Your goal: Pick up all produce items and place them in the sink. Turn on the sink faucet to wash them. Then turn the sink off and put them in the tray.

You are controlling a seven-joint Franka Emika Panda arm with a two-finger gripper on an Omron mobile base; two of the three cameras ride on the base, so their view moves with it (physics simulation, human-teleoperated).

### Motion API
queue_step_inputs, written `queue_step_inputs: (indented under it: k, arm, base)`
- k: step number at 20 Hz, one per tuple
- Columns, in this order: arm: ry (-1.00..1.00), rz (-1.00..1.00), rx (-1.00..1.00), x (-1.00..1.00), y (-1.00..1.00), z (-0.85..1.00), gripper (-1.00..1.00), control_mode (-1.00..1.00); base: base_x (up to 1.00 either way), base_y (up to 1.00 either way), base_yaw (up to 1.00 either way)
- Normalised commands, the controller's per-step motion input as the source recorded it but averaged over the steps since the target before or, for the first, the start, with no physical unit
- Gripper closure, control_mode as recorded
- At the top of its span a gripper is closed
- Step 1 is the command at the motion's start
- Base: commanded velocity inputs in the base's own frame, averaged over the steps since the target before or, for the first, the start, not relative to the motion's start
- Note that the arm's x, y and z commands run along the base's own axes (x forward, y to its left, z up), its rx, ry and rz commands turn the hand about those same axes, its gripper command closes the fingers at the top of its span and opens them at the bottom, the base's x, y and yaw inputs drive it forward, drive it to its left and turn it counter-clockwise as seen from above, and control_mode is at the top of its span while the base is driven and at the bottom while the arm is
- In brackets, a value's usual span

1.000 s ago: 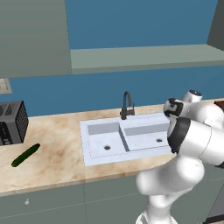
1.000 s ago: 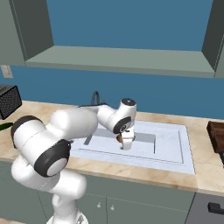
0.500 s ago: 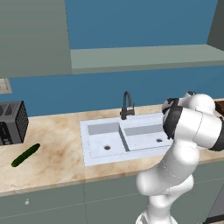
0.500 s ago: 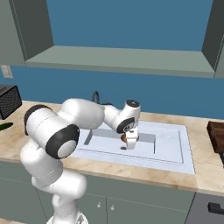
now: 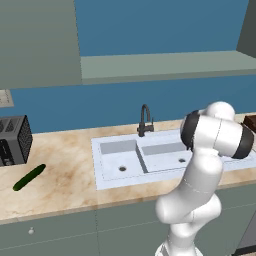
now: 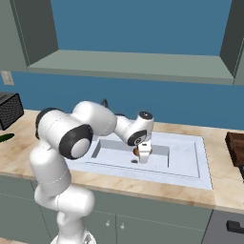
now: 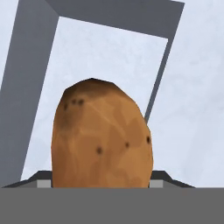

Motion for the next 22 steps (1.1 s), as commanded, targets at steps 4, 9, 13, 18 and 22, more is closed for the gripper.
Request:
queue_step_inputs:
  k: [4, 9, 13, 18, 22]
  arm:
    - [0.0, 0.0, 0.0, 0.21, -0.03, -0.17, 1.0, -1.0]
    - [0.0, 0.0, 0.0, 0.23, -0.03, -0.18, 1.0, -1.0]
    - [0.0, 0.0, 0.0, 0.23, 0.0, -0.24, 1.0, -1.0]
    - [0.0, 0.0, 0.0, 0.23, 0.0, -0.27, 1.0, -1.0]
    - [0.01, 0.0, -0.02, 0.16, 0.0, -0.19, 1.0, -1.0]
  base:
    - [0.0, 0.0, 0.0]
    - [0.0, 0.0, 0.0]
    - [0.0, 0.0, 0.0]
    - [0.0, 0.0, 0.0]
    - [0.0, 0.0, 0.0]
